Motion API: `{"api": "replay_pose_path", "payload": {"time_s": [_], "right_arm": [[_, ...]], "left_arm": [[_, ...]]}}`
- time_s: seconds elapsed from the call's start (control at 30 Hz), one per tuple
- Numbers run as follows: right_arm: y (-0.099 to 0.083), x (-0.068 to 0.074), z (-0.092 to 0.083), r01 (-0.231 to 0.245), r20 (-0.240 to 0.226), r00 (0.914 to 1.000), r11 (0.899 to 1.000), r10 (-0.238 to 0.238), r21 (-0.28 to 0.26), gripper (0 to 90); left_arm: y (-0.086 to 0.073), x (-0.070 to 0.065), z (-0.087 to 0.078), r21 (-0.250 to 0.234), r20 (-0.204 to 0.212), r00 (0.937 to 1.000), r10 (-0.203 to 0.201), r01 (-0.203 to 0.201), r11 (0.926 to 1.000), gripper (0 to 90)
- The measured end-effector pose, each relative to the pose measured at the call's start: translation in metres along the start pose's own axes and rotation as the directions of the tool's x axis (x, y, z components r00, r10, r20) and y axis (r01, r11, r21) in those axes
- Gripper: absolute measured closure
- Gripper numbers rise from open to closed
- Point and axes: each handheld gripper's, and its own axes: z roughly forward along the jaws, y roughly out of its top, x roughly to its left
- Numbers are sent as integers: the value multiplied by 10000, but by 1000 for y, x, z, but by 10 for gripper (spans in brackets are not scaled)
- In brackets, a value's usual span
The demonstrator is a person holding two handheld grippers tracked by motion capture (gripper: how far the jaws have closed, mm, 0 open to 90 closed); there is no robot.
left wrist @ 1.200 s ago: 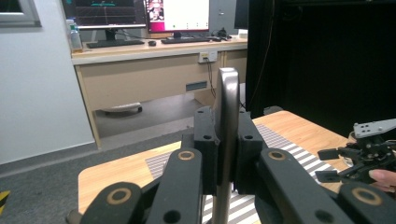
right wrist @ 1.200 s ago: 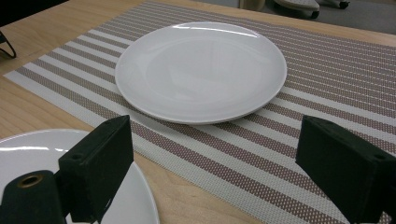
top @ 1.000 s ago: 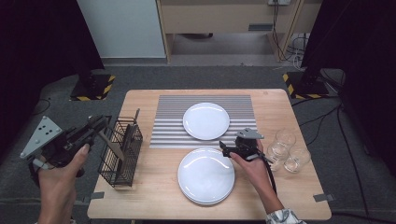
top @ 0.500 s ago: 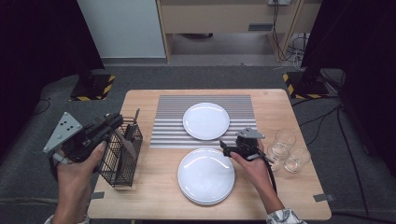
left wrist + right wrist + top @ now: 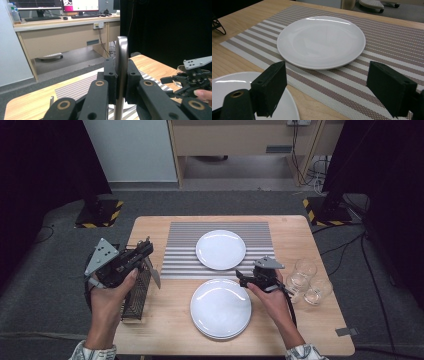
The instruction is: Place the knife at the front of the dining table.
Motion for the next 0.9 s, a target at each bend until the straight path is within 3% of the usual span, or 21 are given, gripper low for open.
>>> {"api": "replay_pose_path", "payload": {"time_s": [0.33,0.47,0.9], "right_arm": [[1,7,-1,123,-286,9995,9998,-127,-139,256],[4,14,-3,156,-513,9985,9995,-170,-261,280],[27,47,-11,882,-1288,9869,9936,-968,-705,349]], "left_arm": [[-12,0,18,182,4,10000,-48,48,9998,825],[-15,-1,27,306,-2,10000,10,-10,9995,825],[-25,-6,54,720,121,9998,169,-177,9972,825]]}}
